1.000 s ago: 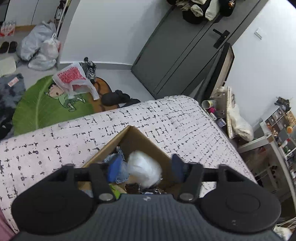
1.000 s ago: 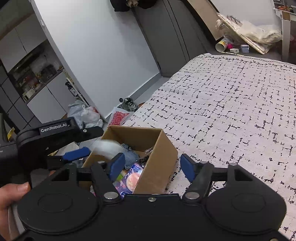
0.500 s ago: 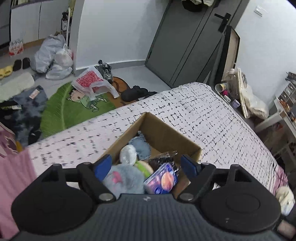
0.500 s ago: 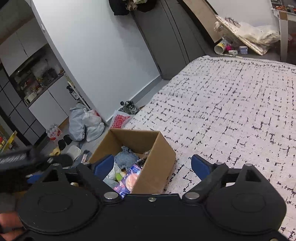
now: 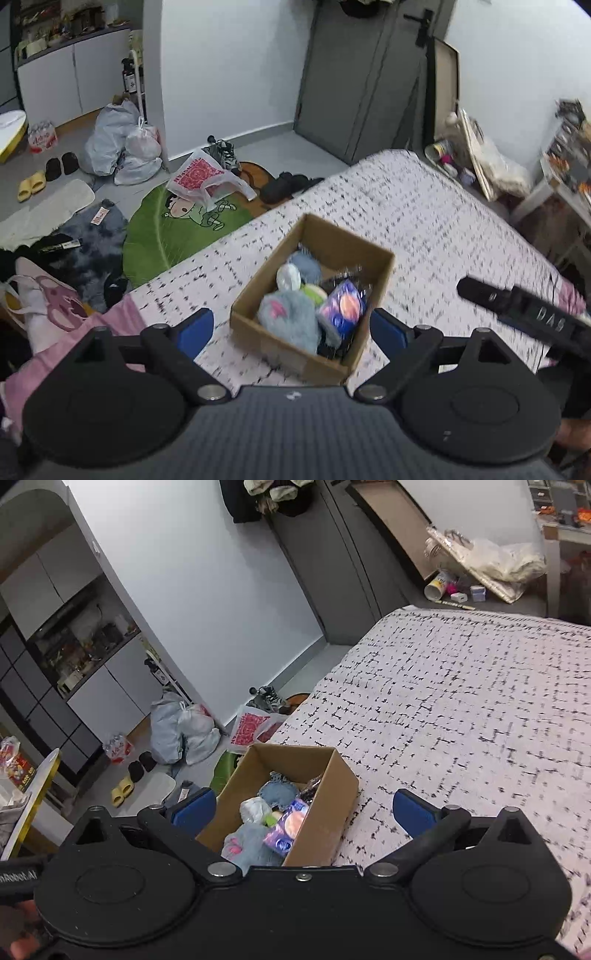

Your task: Organize soft objects

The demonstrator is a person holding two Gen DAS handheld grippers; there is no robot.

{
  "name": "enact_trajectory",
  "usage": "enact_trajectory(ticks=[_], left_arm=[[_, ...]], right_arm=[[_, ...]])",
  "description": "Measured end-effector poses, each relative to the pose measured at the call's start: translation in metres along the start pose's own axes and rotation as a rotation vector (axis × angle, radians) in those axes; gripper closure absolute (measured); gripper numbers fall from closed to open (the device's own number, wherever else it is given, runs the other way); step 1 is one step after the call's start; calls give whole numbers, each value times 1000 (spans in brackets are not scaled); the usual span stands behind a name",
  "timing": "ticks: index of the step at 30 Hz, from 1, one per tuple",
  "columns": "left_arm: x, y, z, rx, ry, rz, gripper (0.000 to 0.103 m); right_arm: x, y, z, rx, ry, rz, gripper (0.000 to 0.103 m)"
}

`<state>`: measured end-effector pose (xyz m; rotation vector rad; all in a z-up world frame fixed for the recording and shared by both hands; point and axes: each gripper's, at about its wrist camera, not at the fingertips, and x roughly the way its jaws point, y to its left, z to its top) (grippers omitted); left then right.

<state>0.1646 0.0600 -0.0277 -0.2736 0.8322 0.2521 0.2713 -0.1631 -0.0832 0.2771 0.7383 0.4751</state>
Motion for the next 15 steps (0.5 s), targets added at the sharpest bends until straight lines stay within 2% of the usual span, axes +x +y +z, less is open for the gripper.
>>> enact_trajectory(ticks=[9,10,11,12,15], left_arm=[[-49,6,-20,21,-19,-10,12],[-54,8,-22,16,-21,-14,11],[-58,9,-23,15,-19,-16,3],[-64,9,-25,18,-21,-18,0],[-82,13,-31,30,-47,-15,1]], right_arm=[[-57,20,-13,-45,2,21,0],[-63,22,-15,-48,5,21,0],[-68,24,-16,-48,7,19,0],[-74,26,-17,-48,7,19,0],[-91,33,-22,-49,-8,26,0]])
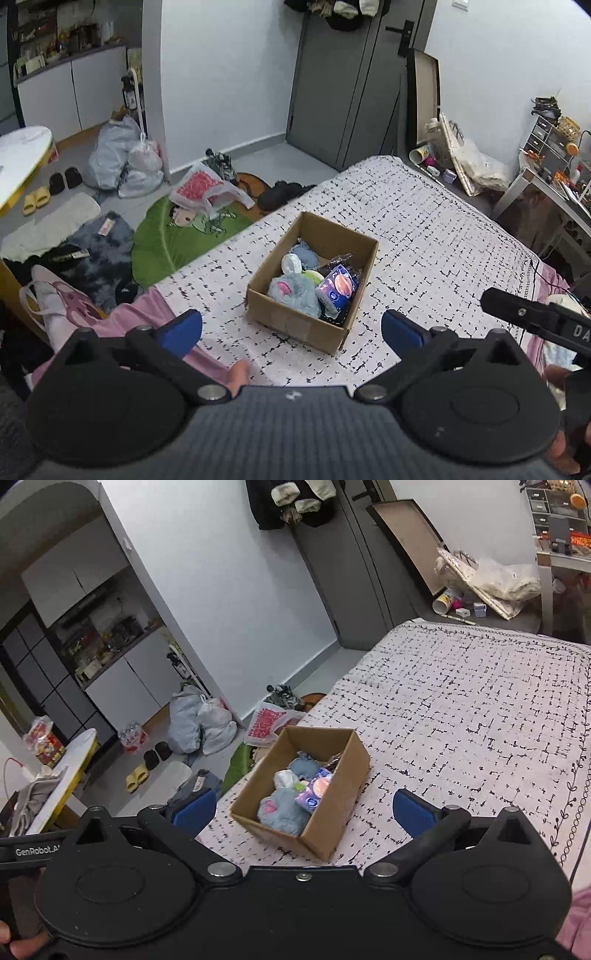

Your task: Organize soft objects

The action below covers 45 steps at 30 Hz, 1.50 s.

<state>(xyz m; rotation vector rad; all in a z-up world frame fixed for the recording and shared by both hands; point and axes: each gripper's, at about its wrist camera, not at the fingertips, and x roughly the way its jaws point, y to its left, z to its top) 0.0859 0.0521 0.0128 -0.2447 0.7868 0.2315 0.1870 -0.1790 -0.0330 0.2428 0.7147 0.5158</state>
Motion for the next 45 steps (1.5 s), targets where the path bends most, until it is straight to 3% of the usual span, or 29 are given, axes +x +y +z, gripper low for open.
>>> enact_trajectory(ticks=[7,12,32,45], left_arm=[[-40,11,-9,4,-55,4,1],[-55,11,-19,25,-49,-2,1],[-98,-5,-64,126,-108,-72,1],[-109,-2,-75,142,-136,-124,1]], right_arm=[[-38,20,-10,-9,-31,26,0],[-58,35,-21,-49,-32,28,0],[-124,41,-69,-19,-90,-117,0],[-137,55,-84,-82,-95,-189,0]])
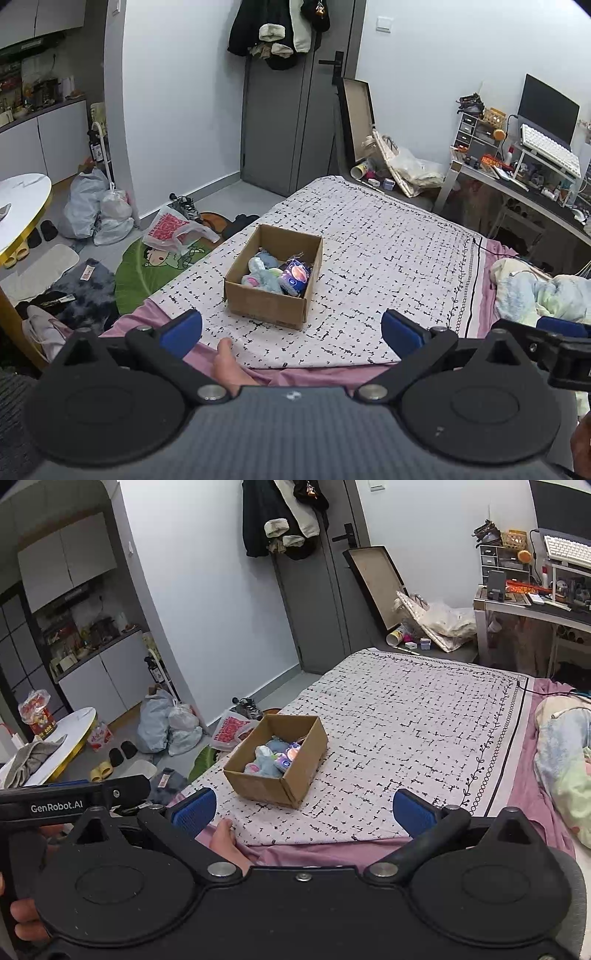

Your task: Organize soft objects

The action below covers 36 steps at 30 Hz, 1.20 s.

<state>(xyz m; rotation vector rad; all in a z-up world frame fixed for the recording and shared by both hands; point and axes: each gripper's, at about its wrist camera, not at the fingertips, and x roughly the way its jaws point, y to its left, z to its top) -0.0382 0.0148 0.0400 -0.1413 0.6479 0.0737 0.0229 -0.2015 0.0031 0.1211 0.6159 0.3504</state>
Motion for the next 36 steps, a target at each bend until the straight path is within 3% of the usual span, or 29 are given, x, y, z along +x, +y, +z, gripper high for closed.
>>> enact_trajectory(ticks=[36], left_arm=[[5,15,-9,-30,17,-17,1]], right_arm=[[-1,16,-5,-50,0,-48,0]])
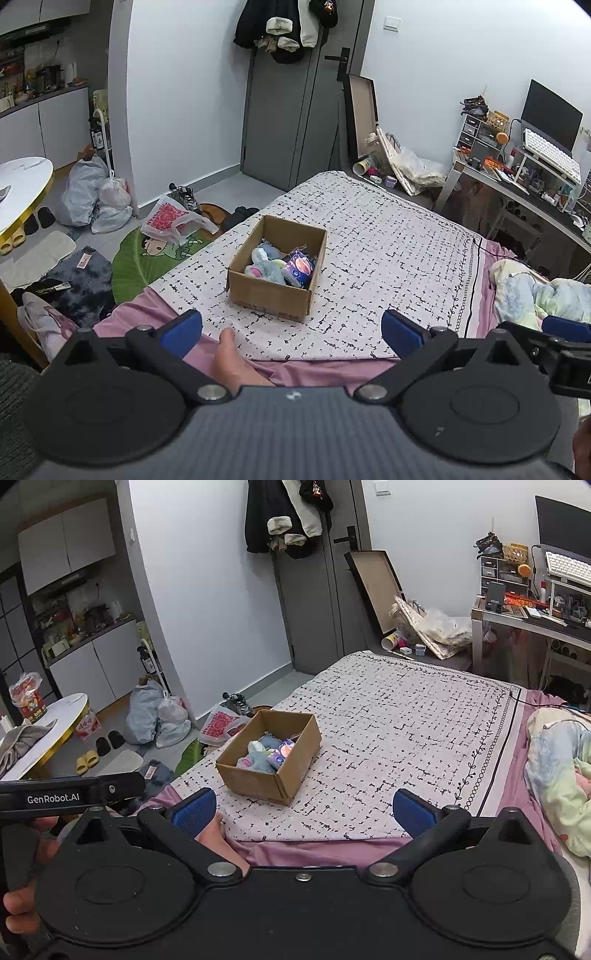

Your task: Organize soft objects

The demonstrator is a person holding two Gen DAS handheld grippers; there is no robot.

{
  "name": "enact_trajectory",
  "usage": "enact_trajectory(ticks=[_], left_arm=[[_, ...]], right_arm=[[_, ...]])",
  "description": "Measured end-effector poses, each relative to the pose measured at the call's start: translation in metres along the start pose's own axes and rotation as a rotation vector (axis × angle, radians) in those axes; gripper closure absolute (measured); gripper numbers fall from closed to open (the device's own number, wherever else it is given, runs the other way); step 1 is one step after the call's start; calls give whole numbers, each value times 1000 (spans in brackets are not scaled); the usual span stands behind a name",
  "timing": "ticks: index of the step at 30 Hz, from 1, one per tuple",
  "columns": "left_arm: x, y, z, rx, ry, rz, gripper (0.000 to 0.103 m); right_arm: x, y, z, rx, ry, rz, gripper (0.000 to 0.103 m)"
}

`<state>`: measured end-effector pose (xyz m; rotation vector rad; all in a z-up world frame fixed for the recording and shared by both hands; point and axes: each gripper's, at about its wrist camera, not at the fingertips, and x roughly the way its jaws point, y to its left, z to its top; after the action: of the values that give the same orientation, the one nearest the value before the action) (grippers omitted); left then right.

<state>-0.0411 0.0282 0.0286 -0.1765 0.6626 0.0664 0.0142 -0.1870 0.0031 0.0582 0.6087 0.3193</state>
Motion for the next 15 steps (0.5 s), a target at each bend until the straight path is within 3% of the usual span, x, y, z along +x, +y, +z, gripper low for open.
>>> enact_trajectory(ticks=[15], left_arm=[[1,10,-2,-9,14,4,1]], right_arm=[[3,1,-2,-3,11,5,0]])
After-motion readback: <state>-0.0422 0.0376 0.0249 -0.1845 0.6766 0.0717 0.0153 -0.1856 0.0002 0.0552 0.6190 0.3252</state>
